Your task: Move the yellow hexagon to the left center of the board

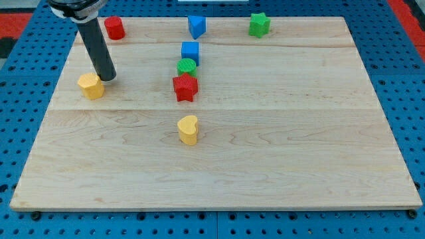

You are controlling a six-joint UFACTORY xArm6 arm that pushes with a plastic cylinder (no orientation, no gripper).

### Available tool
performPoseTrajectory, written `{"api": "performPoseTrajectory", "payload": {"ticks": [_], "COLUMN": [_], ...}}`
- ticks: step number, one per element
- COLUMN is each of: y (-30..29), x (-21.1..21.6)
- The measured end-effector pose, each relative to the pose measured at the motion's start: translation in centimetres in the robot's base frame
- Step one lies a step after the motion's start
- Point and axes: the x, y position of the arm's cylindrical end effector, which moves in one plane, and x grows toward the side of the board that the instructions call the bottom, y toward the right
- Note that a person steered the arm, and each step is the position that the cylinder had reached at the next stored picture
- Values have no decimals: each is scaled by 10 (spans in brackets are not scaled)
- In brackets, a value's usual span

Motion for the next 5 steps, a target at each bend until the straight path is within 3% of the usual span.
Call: {"api": "performPoseTrajectory", "payload": {"ticks": [2,5], "y": [16,121], "x": [0,-14]}}
